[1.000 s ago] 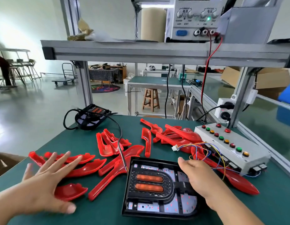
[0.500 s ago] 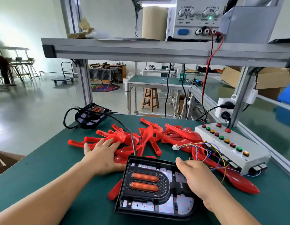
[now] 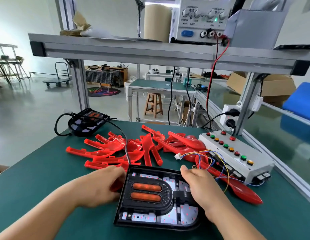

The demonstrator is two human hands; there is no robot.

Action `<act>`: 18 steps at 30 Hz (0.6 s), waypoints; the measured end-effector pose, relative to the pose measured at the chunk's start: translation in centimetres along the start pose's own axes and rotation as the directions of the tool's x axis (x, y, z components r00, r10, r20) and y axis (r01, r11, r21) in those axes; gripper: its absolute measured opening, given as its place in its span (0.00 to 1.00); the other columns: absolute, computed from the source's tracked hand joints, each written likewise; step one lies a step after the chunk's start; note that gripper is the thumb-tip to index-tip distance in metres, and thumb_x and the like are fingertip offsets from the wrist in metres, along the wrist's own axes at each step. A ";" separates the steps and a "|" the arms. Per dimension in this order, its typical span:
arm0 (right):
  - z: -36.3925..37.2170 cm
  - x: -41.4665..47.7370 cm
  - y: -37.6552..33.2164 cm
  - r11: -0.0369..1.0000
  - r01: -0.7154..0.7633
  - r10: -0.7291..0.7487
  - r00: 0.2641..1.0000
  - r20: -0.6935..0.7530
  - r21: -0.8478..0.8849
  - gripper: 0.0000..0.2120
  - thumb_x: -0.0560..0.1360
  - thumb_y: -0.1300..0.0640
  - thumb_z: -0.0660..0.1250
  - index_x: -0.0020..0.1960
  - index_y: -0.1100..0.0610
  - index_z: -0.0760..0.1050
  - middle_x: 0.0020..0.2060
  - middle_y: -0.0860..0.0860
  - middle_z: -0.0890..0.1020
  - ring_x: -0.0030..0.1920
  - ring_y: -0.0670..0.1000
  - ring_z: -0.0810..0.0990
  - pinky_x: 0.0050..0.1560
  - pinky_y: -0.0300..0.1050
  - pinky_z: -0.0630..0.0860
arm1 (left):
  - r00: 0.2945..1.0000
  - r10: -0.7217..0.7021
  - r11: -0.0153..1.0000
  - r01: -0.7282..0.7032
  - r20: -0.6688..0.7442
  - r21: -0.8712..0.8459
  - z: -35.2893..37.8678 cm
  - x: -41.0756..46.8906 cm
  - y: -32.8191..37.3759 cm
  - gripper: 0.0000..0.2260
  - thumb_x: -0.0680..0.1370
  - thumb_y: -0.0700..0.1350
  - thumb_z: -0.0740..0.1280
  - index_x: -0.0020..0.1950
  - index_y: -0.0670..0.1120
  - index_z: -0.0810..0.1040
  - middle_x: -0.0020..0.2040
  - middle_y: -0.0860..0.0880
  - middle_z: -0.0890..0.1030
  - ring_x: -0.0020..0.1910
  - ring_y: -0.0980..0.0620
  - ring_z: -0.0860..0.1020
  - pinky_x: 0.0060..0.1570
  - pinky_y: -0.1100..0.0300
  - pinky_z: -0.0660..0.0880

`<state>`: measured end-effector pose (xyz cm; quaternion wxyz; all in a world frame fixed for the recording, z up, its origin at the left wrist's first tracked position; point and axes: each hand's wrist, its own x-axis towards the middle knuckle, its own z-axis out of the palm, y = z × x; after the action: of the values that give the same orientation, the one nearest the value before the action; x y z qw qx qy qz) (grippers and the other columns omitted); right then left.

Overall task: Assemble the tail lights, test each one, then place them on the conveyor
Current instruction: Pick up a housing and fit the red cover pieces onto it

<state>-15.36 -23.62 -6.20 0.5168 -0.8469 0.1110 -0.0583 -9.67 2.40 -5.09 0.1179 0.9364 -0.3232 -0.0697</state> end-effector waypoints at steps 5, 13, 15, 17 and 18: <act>0.1 0.1 0.2 1.000 -0.010 0.010 1.000 -0.013 0.024 0.28 0.81 0.45 0.60 0.26 0.52 0.54 0.19 0.44 0.57 0.22 0.45 0.56 0.32 0.45 0.54 | 0.992 -0.122 0.990 0.124 0.039 -0.071 -2.4 -1.6 -4.6 0.06 0.80 0.50 0.63 0.46 0.62 0.73 0.39 0.59 0.77 0.39 0.64 0.73 0.43 0.70 0.69; 0.3 0.2 0.0 0.996 -0.020 0.028 0.995 -0.100 0.081 0.21 0.81 0.44 0.60 0.35 0.57 0.64 0.29 0.49 0.62 0.30 0.47 0.60 0.33 0.47 0.56 | 0.966 -0.257 0.835 0.220 -0.005 -0.505 -4.3 -4.5 -10.3 0.13 0.71 0.64 0.70 0.51 0.62 0.82 0.38 0.53 0.82 0.28 0.62 0.72 0.31 0.65 0.71; 0.3 0.0 -0.1 0.996 -0.021 0.030 0.994 -0.103 0.086 0.22 0.80 0.44 0.60 0.37 0.61 0.68 0.31 0.56 0.65 0.33 0.54 0.65 0.35 0.49 0.62 | 0.956 -0.283 0.796 0.193 -0.072 -0.573 -4.4 -4.5 -10.6 0.09 0.72 0.58 0.68 0.49 0.59 0.83 0.34 0.50 0.82 0.26 0.60 0.70 0.27 0.66 0.68; 0.4 0.1 -0.1 0.994 -0.043 0.055 0.991 -0.120 0.100 0.26 0.80 0.44 0.60 0.42 0.69 0.72 0.36 0.66 0.73 0.41 0.67 0.72 0.43 0.59 0.73 | 0.922 -0.349 0.710 0.143 -0.169 -0.689 -4.8 -4.8 -11.5 0.10 0.73 0.52 0.66 0.46 0.51 0.85 0.29 0.48 0.78 0.23 0.58 0.66 0.22 0.66 0.63; 0.5 0.2 0.1 0.993 -0.042 0.055 0.990 -0.130 0.107 0.27 0.80 0.44 0.60 0.45 0.71 0.73 0.38 0.67 0.75 0.51 0.71 0.73 0.51 0.61 0.74 | 0.885 -0.405 0.635 0.091 -0.230 -0.767 -5.0 -5.0 -12.0 0.11 0.73 0.50 0.65 0.45 0.47 0.85 0.27 0.47 0.76 0.21 0.58 0.64 0.22 0.68 0.59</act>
<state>-15.03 -23.32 -6.46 0.5528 -0.8102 0.1626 -0.1076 -5.46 15.55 -3.20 0.5349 0.8382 -0.1030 -0.0265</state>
